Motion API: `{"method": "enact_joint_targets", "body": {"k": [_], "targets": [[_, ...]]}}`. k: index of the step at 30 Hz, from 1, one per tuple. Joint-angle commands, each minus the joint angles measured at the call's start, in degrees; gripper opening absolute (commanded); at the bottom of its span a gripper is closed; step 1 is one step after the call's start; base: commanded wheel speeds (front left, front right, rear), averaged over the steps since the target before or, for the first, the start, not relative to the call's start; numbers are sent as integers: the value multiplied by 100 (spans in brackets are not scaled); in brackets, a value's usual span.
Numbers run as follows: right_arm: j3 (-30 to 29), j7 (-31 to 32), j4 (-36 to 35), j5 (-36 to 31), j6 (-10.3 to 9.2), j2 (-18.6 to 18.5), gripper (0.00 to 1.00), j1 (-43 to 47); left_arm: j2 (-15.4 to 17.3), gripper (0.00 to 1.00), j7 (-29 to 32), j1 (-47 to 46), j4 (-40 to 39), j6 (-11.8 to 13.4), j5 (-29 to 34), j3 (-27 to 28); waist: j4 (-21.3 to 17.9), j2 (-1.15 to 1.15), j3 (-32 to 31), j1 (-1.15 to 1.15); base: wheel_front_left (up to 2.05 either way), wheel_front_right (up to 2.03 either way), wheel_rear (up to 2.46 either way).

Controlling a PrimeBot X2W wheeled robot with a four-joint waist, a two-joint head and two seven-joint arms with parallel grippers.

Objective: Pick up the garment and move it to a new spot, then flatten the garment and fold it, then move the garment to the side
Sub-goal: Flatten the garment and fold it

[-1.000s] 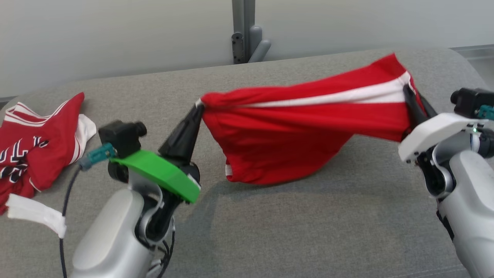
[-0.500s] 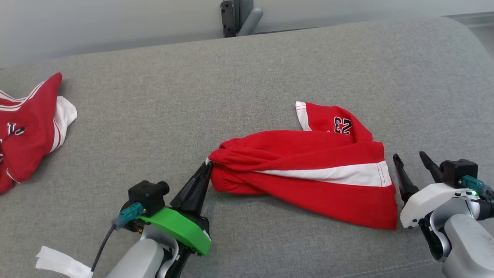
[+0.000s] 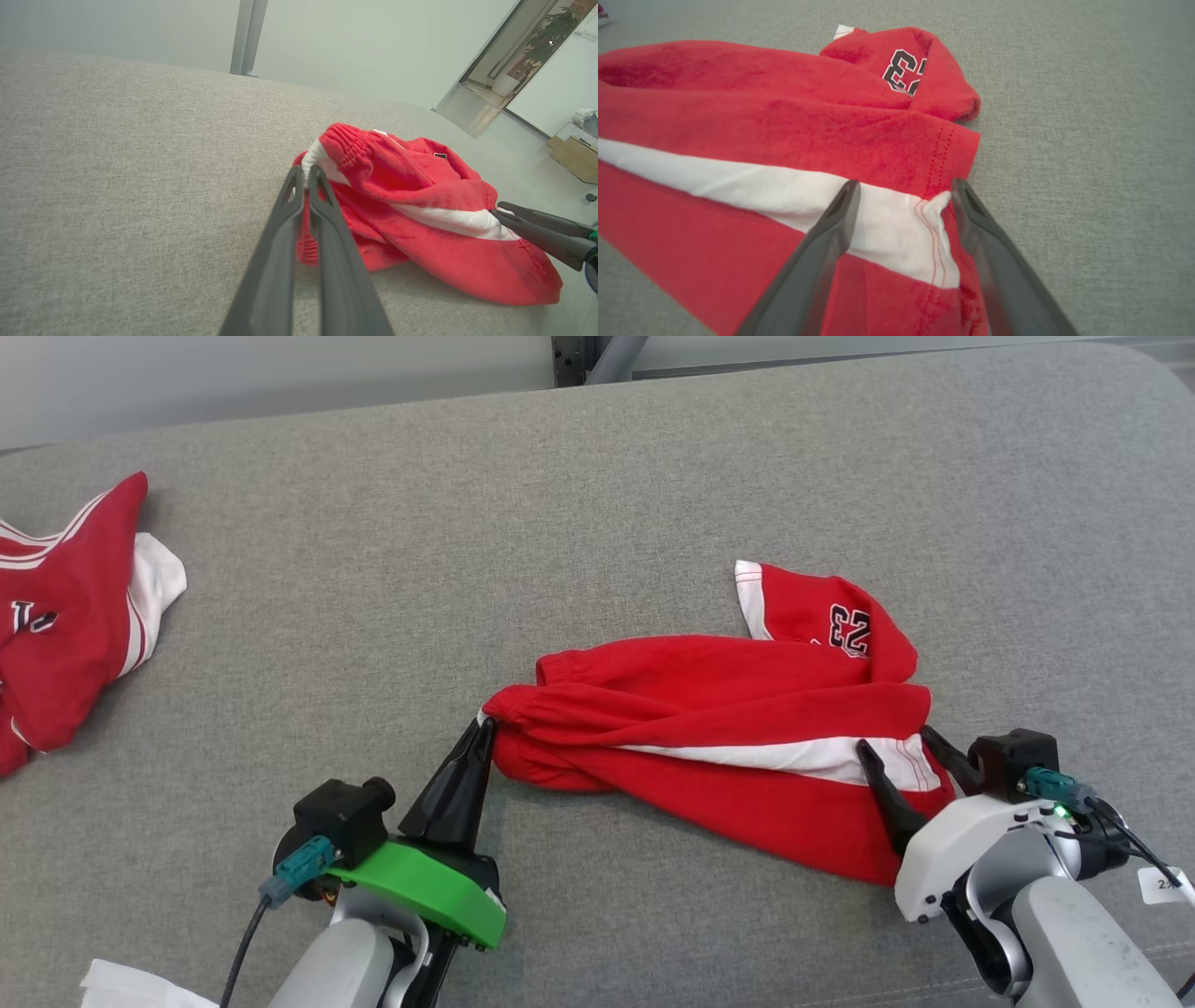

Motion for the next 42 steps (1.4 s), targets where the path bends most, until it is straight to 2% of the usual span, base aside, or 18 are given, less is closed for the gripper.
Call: {"method": "enact_joint_targets", "body": {"k": [1,8,11,12,16,17,19,29,30,32,39,42], "targets": [[-74,89,-93,-100,-6,11,100,107,-18,0,-28,50,15,-31,40,37,15,0,-1,0,0,0,0],[-654,699,-863,-487,-6,375,98,601,-89,0,-25,84,38,-40,153,162,5,0,2,0,0,0,0],[-740,887,-1087,-549,-6,425,71,720,-105,0,-25,82,27,-42,150,149,-6,0,-10,0,0,0,0],[-768,931,-1124,-571,-6,440,68,755,-106,0,-25,77,23,-42,142,137,-5,0,-16,0,0,0,0],[-925,1006,-1154,-705,-6,487,69,749,-119,0,-25,30,13,-43,121,105,13,0,-35,0,0,0,0],[-957,1020,-1131,-728,-6,500,68,730,-122,0,-25,16,13,-43,116,94,20,0,-35,0,0,0,0],[-1008,1047,-1073,-800,-6,519,55,693,-125,0,-25,-4,12,-44,104,74,41,0,-39,0,0,0,0],[-1161,996,-669,-935,-6,625,44,478,-159,0,-25,-21,-17,-40,80,73,132,0,-37,0,0,0,0],[-1153,976,-624,-949,-6,631,39,458,-163,0,-25,-25,-16,-40,78,69,141,0,-38,0,0,0,0],[-1132,931,-553,-973,-6,629,0,424,-167,0,-25,-27,-19,-39,79,61,159,0,-42,0,0,0,0],[-1158,795,-841,-1057,-6,576,0,376,-161,0,-26,73,-46,-39,62,123,129,0,-173,0,0,0,0],[-1217,862,-1167,-679,-6,583,0,295,-182,0,-25,53,-158,-40,-320,-8,75,0,-299,0,0,0,0]]}}
